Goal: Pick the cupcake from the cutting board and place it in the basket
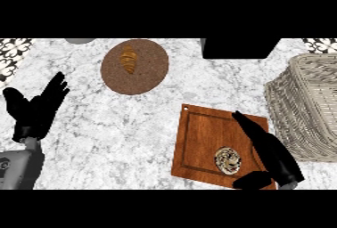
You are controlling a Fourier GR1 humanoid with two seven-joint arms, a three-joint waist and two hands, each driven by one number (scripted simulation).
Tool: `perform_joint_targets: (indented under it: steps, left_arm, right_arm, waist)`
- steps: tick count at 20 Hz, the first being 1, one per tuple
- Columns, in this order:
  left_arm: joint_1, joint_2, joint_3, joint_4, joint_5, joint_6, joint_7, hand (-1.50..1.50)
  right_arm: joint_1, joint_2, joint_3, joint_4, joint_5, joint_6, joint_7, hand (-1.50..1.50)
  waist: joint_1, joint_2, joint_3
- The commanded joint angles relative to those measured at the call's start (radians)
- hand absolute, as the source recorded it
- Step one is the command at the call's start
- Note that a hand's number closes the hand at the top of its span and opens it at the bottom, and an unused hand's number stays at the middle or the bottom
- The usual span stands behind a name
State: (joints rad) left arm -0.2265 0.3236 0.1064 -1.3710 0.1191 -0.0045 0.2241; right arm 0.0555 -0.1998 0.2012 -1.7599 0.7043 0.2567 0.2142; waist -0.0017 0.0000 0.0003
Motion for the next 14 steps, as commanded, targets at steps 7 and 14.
perform_joint_targets:
  steps: [7,14]
  left_arm:
    - [0.035,-0.054,-0.012,-0.035,-0.047,-0.008,-0.021,0.0]
    - [0.033,-0.046,0.026,-0.068,-0.043,-0.027,0.034,0.0]
  right_arm:
    - [0.134,0.023,0.048,-0.067,0.003,-0.003,-0.099,-1.5]
    - [0.024,0.069,0.055,0.101,0.101,-0.054,-0.088,-1.5]
  waist:
    - [-0.001,-0.001,0.0]
    - [0.003,0.0,0.0]
